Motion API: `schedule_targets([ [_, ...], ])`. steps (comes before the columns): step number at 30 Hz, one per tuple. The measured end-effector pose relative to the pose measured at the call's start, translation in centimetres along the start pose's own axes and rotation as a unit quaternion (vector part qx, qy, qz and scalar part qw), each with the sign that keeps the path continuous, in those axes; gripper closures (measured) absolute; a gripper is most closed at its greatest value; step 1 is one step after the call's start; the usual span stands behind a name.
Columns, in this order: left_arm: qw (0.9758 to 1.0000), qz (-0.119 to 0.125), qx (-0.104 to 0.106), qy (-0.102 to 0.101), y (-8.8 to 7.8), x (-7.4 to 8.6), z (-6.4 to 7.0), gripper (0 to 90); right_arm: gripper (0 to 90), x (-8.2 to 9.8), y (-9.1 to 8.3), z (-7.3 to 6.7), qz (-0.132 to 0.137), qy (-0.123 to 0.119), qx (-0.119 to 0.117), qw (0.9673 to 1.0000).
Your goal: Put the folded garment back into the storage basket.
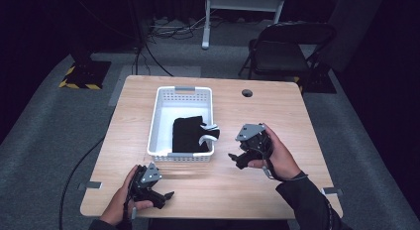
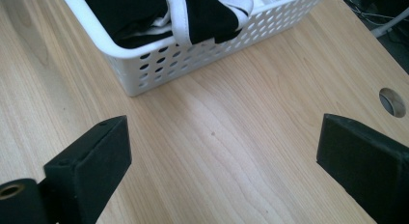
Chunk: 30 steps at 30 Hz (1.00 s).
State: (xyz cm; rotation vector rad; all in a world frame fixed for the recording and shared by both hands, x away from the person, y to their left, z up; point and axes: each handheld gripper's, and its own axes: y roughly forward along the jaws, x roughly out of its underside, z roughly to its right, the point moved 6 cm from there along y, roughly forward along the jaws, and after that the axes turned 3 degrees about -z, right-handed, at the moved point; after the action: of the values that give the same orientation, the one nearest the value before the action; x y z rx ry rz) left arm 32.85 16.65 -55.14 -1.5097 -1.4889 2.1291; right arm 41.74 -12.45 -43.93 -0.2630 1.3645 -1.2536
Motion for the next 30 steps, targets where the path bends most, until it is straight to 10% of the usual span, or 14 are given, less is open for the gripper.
schedule_targets([
  [30,1.0000,0.000,0.000,0.000,0.0,0.0,0.0,0.4,4.4,6.5,-1.0,0.6,-0.027,0.033,0.024,0.9988],
])
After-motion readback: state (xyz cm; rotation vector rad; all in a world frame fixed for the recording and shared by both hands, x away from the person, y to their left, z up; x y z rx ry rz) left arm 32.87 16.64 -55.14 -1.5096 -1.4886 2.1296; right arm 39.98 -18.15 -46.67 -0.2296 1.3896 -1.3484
